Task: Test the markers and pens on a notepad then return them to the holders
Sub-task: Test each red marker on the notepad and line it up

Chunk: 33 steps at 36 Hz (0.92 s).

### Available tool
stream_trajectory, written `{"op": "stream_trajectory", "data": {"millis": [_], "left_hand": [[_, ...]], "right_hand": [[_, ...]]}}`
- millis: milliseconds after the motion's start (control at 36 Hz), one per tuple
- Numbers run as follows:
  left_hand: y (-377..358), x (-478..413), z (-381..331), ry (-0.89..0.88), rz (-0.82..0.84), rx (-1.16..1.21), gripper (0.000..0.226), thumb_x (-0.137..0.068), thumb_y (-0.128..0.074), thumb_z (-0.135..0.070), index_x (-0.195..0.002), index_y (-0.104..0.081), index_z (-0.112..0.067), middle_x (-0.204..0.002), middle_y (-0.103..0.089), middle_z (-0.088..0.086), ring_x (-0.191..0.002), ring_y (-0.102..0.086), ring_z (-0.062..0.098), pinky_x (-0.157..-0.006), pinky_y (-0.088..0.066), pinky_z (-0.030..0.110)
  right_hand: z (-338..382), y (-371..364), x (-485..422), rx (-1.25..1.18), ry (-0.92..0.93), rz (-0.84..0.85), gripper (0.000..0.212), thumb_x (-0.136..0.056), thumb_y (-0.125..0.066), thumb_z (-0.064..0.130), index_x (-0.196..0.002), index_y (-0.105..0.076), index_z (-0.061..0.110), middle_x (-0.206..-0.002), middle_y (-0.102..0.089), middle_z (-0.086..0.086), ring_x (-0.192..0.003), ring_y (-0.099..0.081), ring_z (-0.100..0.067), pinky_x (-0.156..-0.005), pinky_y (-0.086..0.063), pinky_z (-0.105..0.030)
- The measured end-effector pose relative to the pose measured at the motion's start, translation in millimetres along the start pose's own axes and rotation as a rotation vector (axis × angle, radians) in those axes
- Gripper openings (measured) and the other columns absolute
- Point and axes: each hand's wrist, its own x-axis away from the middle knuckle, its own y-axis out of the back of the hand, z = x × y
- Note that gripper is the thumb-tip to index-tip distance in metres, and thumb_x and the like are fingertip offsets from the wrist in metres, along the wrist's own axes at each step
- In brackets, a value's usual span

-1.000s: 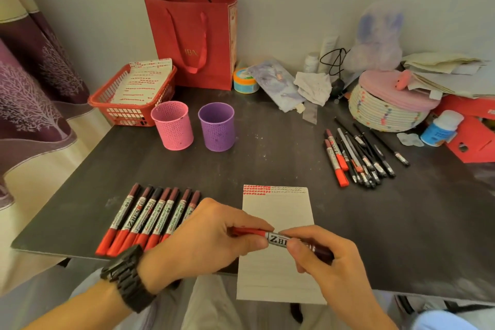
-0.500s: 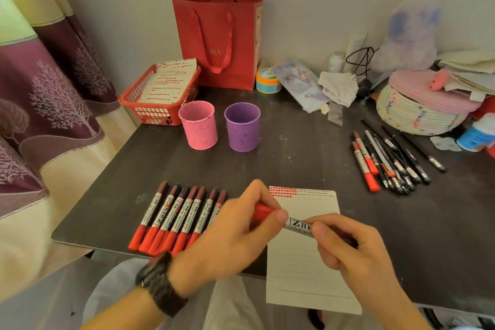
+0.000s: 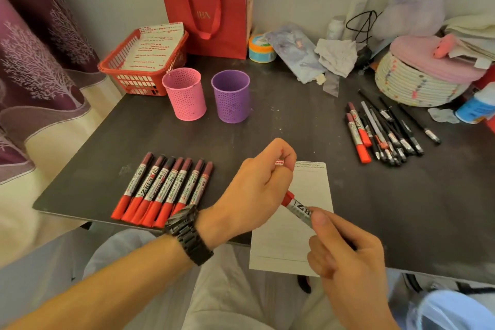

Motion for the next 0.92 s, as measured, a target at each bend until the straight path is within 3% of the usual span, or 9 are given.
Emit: {"op": "stream_trajectory", "data": {"millis": [167,278,417,500,583,667,750,833,917], "left_hand": [[2,1,2,0.072,0.08,0.029,0.025,-0.093,-0.037,0.0,-0.083,-0.046,-0.021,-0.053,-0.037,-0.012,-0.048,-0.033,0.008,-0.049,-0.036,0.011],[19,3,6,0.228,0.265,0.014,0.022,-0.096,-0.039,-0.011,-0.094,-0.058,-0.022,-0.055,-0.047,-0.011,-0.047,-0.039,0.005,-0.047,-0.033,0.015],[62,9,1,0.208,0.507,-0.132,0.033,-0.105,-0.045,-0.027,-0.108,-0.066,-0.002,-0.072,-0.058,0.001,-0.065,-0.046,0.011,-0.062,-0.037,0.018],[96,25,8,0.218,0.475,-0.206,0.027,-0.103,-0.05,-0.035,-0.11,-0.069,-0.016,-0.076,-0.068,-0.009,-0.066,-0.051,0.004,-0.063,-0.038,0.015],[137,51,22,0.286,0.333,-0.214,0.031,-0.099,-0.05,-0.05,-0.105,-0.069,-0.027,-0.077,-0.069,-0.011,-0.061,-0.045,0.013,-0.055,-0.036,0.024],[186,83,48,0.389,-0.111,-0.118,0.033,-0.091,-0.059,-0.057,-0.101,-0.072,-0.028,-0.072,-0.066,-0.003,-0.057,-0.05,0.016,-0.054,-0.042,0.029],[223,114,82,0.451,-0.489,-0.207,0.015,-0.091,-0.059,-0.048,-0.094,-0.072,-0.041,-0.068,-0.066,0.003,-0.053,-0.057,0.016,-0.052,-0.048,0.033],[234,132,111,0.555,-0.613,-0.374,0.014,-0.097,-0.057,-0.039,-0.092,-0.069,-0.042,-0.062,-0.066,-0.003,-0.049,-0.061,0.013,-0.05,-0.053,0.03],[228,137,125,0.626,-0.621,-0.525,0.013,-0.098,-0.054,-0.041,-0.091,-0.064,-0.041,-0.072,-0.069,-0.011,-0.061,-0.066,0.007,-0.066,-0.059,0.036]], "right_hand": [[9,9,0,0.215,0.126,0.012,0.031,-0.081,-0.071,0.048,-0.094,-0.081,0.021,-0.047,-0.035,0.01,-0.045,-0.027,-0.011,-0.044,-0.026,-0.024],[32,13,-14,0.496,0.241,0.143,0.017,-0.087,-0.073,0.047,-0.094,-0.08,0.034,-0.055,-0.06,0.01,-0.046,-0.048,-0.003,-0.048,-0.041,-0.012],[50,5,-40,0.692,0.188,0.287,0.029,-0.067,-0.075,0.05,-0.095,-0.073,0.046,-0.083,-0.076,0.007,-0.075,-0.07,-0.013,-0.068,-0.055,-0.024],[41,-12,-56,0.719,0.159,0.323,0.05,-0.057,-0.075,0.058,-0.105,-0.067,0.049,-0.085,-0.076,0.011,-0.081,-0.07,-0.01,-0.073,-0.055,-0.017],[25,-36,-68,0.747,0.152,0.32,0.064,-0.057,-0.066,0.066,-0.117,-0.058,0.046,-0.092,-0.073,0.021,-0.082,-0.068,-0.007,-0.072,-0.056,-0.017],[2,-55,-74,0.82,0.163,0.309,0.056,-0.064,-0.057,0.071,-0.116,-0.052,0.05,-0.1,-0.068,0.028,-0.095,-0.062,0.004,-0.073,-0.053,-0.013],[-27,-70,-77,1.002,0.178,0.336,0.052,-0.077,-0.055,0.072,-0.124,-0.041,0.055,-0.122,-0.05,0.035,-0.109,-0.053,0.007,-0.09,-0.048,-0.016],[-49,-83,-79,1.132,0.244,0.352,0.062,-0.085,-0.056,0.068,-0.14,-0.036,0.046,-0.131,-0.038,0.029,-0.116,-0.036,0.007,-0.096,-0.035,-0.015],[-61,-98,-80,1.146,0.302,0.363,0.069,-0.081,-0.048,0.076,-0.14,-0.034,0.043,-0.138,-0.039,0.022,-0.118,-0.032,0.004,-0.095,-0.036,-0.018]]}}
